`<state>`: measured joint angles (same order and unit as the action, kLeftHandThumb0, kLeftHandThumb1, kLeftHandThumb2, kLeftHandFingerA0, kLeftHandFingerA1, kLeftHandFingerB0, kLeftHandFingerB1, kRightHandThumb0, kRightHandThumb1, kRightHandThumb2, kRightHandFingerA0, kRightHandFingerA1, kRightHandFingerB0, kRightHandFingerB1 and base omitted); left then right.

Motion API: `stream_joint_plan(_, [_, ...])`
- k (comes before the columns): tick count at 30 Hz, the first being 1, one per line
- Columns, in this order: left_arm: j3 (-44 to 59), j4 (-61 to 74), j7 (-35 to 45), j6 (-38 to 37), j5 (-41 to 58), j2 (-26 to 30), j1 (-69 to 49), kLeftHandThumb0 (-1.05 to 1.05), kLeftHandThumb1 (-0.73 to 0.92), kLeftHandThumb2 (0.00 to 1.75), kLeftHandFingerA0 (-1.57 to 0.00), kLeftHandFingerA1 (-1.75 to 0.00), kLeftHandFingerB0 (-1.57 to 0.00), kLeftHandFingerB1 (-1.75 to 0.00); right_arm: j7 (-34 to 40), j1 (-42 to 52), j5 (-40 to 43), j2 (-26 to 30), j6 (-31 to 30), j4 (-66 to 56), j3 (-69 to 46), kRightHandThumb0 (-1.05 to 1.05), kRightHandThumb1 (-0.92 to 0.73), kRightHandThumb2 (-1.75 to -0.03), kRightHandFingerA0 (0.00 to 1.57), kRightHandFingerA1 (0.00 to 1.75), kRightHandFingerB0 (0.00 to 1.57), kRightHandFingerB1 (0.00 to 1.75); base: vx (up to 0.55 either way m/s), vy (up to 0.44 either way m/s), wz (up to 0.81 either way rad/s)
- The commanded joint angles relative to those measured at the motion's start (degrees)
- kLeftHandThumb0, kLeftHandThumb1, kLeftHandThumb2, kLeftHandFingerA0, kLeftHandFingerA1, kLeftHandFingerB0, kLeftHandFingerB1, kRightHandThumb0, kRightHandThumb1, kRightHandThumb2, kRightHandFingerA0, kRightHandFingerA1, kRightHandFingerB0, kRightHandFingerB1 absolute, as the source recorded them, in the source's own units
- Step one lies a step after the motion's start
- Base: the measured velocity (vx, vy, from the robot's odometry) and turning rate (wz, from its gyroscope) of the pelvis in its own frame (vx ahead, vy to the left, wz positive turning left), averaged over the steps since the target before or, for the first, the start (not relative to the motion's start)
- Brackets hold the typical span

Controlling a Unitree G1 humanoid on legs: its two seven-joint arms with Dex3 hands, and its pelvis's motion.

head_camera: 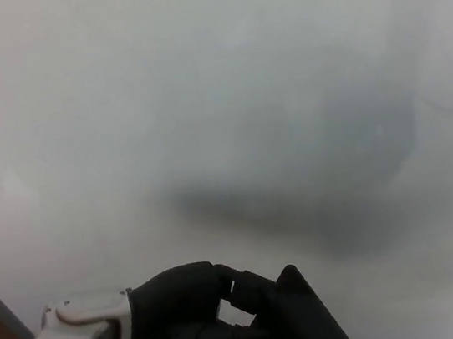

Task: A magnetic marker holder is on the left hand side of the white board, the robot put the index and middle finger into the opening of the container and pull off the magnetic holder and hand it to a human on the left hand side.

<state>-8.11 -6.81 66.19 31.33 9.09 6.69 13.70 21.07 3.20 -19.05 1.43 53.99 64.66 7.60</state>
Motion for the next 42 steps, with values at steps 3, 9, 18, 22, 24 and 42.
stream_joint_plan(3, [29.42, 8.11, -8.77, 20.39, 55.73, -16.51, -16.16, -0.39, 0.58, 0.98, -0.95, -1.1, -0.78, -0.91, 1.35, -3.72, -2.19, 2.1, -1.45, -1.13, 1.1, -0.58, -0.72, -0.62, 0.73, 0.5, 0.69, 0.47, 0.0, 0.0, 0.0])
stream_joint_plan(9, [31.73, 9.3, -13.25, 20.16, 60.58, -18.88, -17.29, -0.4, 0.75, 0.62, -0.81, -1.33, -0.67, -0.82, 1.13, -4.9, -2.28, 2.72, -2.38, -1.44, 1.26, -0.58, -0.72, -0.62, 0.72, 0.49, 0.68, 0.47, 0.0, 0.0, 0.0])
stream_joint_plan(18, [34.69, 11.86, -19.5, 17.87, 65.68, -21.92, -18.34, -0.36, 0.74, 0.63, -0.65, -1.62, -0.72, -0.88, 0.99, -6.11, -2.74, 2.72, -3.04, -1.13, 1.83, -0.59, -0.73, -0.62, 0.73, 0.5, 0.66, 0.46, 0.0, 0.0, 0.0])
stream_joint_plan(22, [35.43, 12.03, -17.03, 17.5, 65.37, -21.74, -17.59, -0.42, 0.72, 0.62, -0.92, -1.02, -0.89, -0.56, 1.32, -6.16, -3.18, 2.94, -3.11, -1.07, 2.07, -0.58, -0.72, -0.62, 0.74, 0.5, 0.67, 0.46, 0.0, 0.0, 0.0])
stream_joint_plan(24, [36.1, 12.21, -17.26, 18.07, 65.37, -21.18, -17.41, -0.49, 0.63, 0.59, -0.93, -0.88, -0.86, -0.46, 1.06, -6.2, -3.07, 2.97, -3.07, -1.01, 2.06, -0.58, -0.72, -0.62, 0.74, 0.5, 0.67, 0.46, 0.0, 0.0, 0.0])
stream_joint_plan(42, [34.54, 11.05, -10.47, 21.67, 59.71, -24.09, -19.05, -1.01, 0.56, 0.96, -0.48, -0.48, -0.07, -0.34, 2.34, -7.29, -3.92, 3.17, -3.01, -0.32, 2.81, -0.59, -0.72, -0.62, 0.74, 0.51, 0.67, 0.47, 0.0, 0.0, 0.0])
